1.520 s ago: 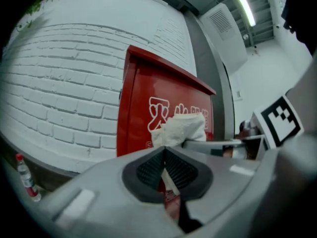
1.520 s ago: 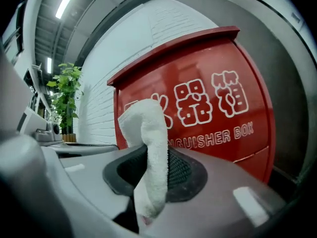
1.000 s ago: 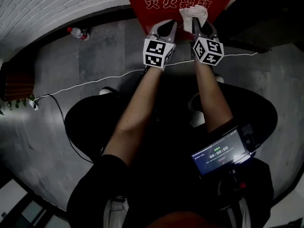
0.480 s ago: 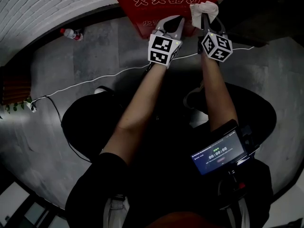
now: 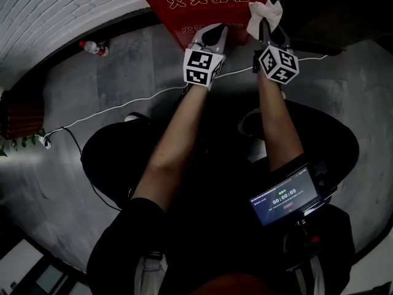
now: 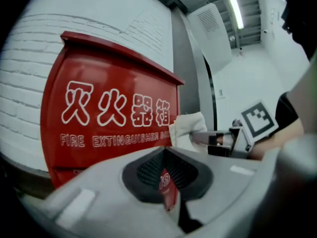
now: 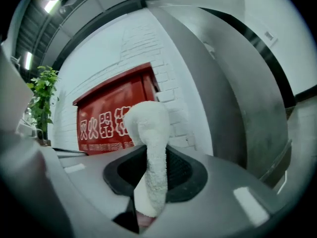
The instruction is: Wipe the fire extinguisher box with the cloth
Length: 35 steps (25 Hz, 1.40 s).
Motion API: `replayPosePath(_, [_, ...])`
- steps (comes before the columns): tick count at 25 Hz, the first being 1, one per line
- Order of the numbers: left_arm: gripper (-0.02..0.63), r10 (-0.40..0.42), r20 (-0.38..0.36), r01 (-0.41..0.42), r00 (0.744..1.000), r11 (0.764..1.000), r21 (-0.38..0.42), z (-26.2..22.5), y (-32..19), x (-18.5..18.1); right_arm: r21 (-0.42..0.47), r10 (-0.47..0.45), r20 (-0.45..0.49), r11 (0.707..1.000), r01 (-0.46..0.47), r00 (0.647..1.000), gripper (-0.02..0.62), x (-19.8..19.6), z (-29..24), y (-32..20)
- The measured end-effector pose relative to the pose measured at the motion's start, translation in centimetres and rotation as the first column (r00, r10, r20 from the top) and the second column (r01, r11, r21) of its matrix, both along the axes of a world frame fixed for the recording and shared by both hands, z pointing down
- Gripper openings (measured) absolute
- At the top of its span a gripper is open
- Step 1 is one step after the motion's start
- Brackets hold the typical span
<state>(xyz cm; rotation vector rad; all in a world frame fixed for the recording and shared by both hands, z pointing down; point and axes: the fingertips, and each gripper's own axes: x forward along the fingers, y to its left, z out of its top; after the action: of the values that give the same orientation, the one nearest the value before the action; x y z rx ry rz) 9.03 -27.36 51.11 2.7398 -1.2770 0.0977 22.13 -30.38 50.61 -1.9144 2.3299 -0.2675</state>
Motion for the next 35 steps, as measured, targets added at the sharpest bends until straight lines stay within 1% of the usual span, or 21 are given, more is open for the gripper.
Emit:
replayPosePath(3, [0.0, -0.05, -0.004, 0.05, 0.999, 0.998, -0.03, 1.3, -0.3, -2.9, 0.019, -0.128, -0.065, 0.991, 0.129, 0.99, 0.095, -5.9, 0.6, 1.2])
replayPosePath(6, [0.0, -0.101, 0.0, 0.101, 0.995, 0.994, -0.048, 2.6, -0.7, -6.0, 0.017, -0.256, -0.111, 0.966, 0.259, 0.96, 0.095, -11.8, 1.8, 2.4])
replayPosePath(8, [0.0, -0.129, 0.013, 0.129, 0.992, 0.99, -0.047, 3.4, -1.0, -7.9, 0.009, -0.311, -0.108, 0.949, 0.314, 0.944, 0.095, -14.8, 2.4, 2.7])
replayPosePath(11, [0.0, -0.151, 0.008, 0.151, 0.988, 0.986, -0.068, 4.2, -0.8, -9.9, -0.008, -0.362, -0.095, 0.932, 0.362, 0.928, 0.095, -18.1, 3.6, 2.9])
replayPosePath(18, [0.0, -0.227, 0.023, 0.228, 0.974, 0.967, -0.114, 6.8, -0.6, -15.2, -0.067, -0.419, -0.048, 0.907, 0.416, 0.907, 0.095, -23.8, 7.1, 2.2])
replayPosePath(20, [0.0, -0.232, 0.034, 0.235, 0.972, 0.965, -0.12, 7.1, -0.4, -16.4, -0.084, -0.433, -0.041, 0.9, 0.428, 0.901, 0.095, -25.1, 7.7, 2.3])
replayPosePath(22, [0.0, -0.234, 0.05, 0.238, 0.971, 0.963, -0.125, 7.3, -0.2, -17.5, -0.095, -0.453, -0.045, 0.889, 0.447, 0.89, 0.095, -26.5, 8.0, 2.3])
replayPosePath(25, [0.0, -0.263, 0.046, 0.267, 0.964, 0.951, -0.157, 7.9, -0.1, -19.4, -0.109, -0.498, -0.083, 0.865, 0.489, 0.863, 0.095, -28.6, 8.6, 2.2])
replayPosePath(26, [0.0, -0.267, 0.045, 0.271, 0.963, 0.948, -0.165, 8.1, -0.3, -19.8, -0.115, -0.503, -0.089, 0.863, 0.493, 0.86, 0.095, -29.0, 8.8, 2.0])
replayPosePath(30, [0.0, -0.267, 0.038, 0.269, 0.963, 0.946, -0.18, 8.2, -1.4, -20.1, -0.148, -0.477, -0.091, 0.875, 0.461, 0.874, 0.095, -29.2, 9.6, 0.6])
replayPosePath(35, [0.0, -0.25, 0.01, 0.248, 0.968, 0.953, -0.172, 8.4, -3.0, -18.7, -0.181, -0.413, -0.071, 0.901, 0.395, 0.908, 0.095, -27.8, 10.6, -1.2])
